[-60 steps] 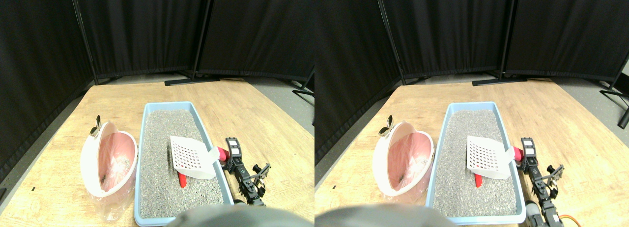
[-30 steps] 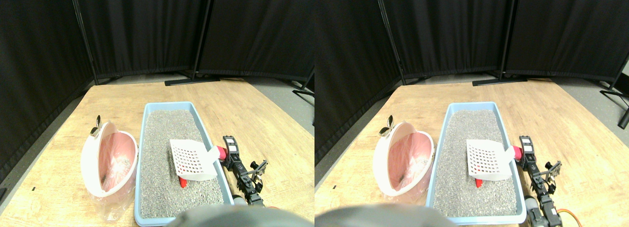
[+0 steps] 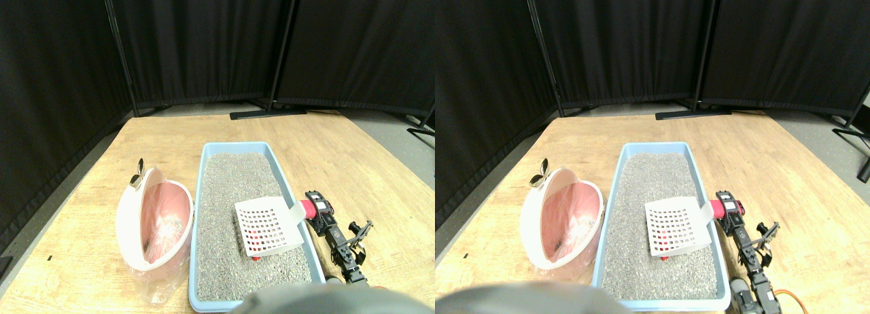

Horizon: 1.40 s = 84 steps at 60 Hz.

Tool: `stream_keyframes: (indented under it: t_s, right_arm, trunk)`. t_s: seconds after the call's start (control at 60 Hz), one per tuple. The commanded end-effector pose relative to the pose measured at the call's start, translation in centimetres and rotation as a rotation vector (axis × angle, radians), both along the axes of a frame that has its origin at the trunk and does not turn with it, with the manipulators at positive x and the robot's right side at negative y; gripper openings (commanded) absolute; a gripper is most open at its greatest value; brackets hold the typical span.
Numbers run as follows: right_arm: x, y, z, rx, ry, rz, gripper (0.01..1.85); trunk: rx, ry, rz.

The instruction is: Scoop (unimanual)

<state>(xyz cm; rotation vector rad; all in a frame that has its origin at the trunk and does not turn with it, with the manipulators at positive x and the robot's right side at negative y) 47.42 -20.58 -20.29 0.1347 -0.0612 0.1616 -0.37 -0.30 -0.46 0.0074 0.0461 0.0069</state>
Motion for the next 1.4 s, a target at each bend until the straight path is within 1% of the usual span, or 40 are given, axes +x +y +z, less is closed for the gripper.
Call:
stream_keyframes:
  t_s: [0.017, 0.117, 0.183, 0.233, 0.267, 0.283, 0.3, 0.367, 0.417, 0.55, 0.7, 0.75, 0.9, 1.0, 1.017, 1.083, 1.133, 1.233, 1.267, 1.4]
  right_arm:
    - [-0.3, -0.2, 0.9, -0.048, -0.059, -0.002, 0.05]
    - [-0.7, 0.1, 2.2, -0.084, -0.120, 0.015, 0.05]
    - [-0.9, 0.1, 2.8, -0.105, -0.133, 0.027, 0.05]
    - [-1.0, 0.1, 3.7, -0.122, -0.156, 0.043, 0.05]
    - [-1.0, 0.1, 4.4, -0.135, -0.171, 0.049, 0.05]
    - [-1.0, 0.1, 4.4, -0.135, -0.171, 0.049, 0.05]
    - [-0.9, 0.1, 4.9, -0.148, -0.186, 0.056, 0.05]
    - [-0.9, 0.1, 5.7, -0.190, -0.199, 0.053, 0.05]
    - [-0.8, -0.1, 6.4, -0.206, -0.223, 0.078, 0.05]
    - [-0.2, -0.6, 7.7, -0.262, -0.279, 0.116, 0.05]
    - [0.0, -0.9, 8.9, -0.304, -0.279, 0.100, 0.05]
    - [0.0, -0.9, 9.7, -0.352, -0.264, 0.094, 0.05]
    - [0.2, -1.0, 10.6, -0.412, -0.274, 0.117, 0.05]
    - [0.1, -0.9, 11.1, -0.477, -0.257, 0.103, 0.05]
    - [0.1, -0.8, 11.3, -0.515, -0.263, 0.112, 0.05]
    - [0.1, -0.7, 11.5, -0.530, -0.254, 0.126, 0.05]
    - [0.3, -0.7, 11.6, -0.555, -0.279, 0.148, 0.05]
    - [0.4, -0.6, 11.6, -0.592, -0.291, 0.164, 0.05]
    - [0.4, -0.5, 11.8, -0.611, -0.271, 0.155, 0.05]
    - [0.4, -0.2, 12.0, -0.670, -0.280, 0.188, 0.05]
  trunk:
    - [-0.018, 0.016, 0.012]
    - [-0.024, 0.013, 0.014]
    - [-0.028, 0.011, 0.017]
    - [-0.030, 0.008, 0.019]
    - [-0.033, 0.007, 0.021]
    - [-0.035, 0.007, 0.021]
    - [-0.036, 0.005, 0.023]
    - [-0.042, 0.003, 0.027]
    - [-0.047, 0.001, 0.032]
    - [-0.055, -0.003, 0.042]
    - [-0.064, -0.008, 0.052]
    - [-0.068, -0.010, 0.055]
    - [-0.078, -0.010, 0.066]
    - [-0.080, -0.012, 0.070]
    - [-0.082, -0.011, 0.071]
    - [-0.083, -0.012, 0.071]
    - [-0.086, -0.012, 0.073]
    - [-0.088, -0.012, 0.076]
    - [-0.089, -0.012, 0.076]
    - [-0.091, -0.009, 0.076]
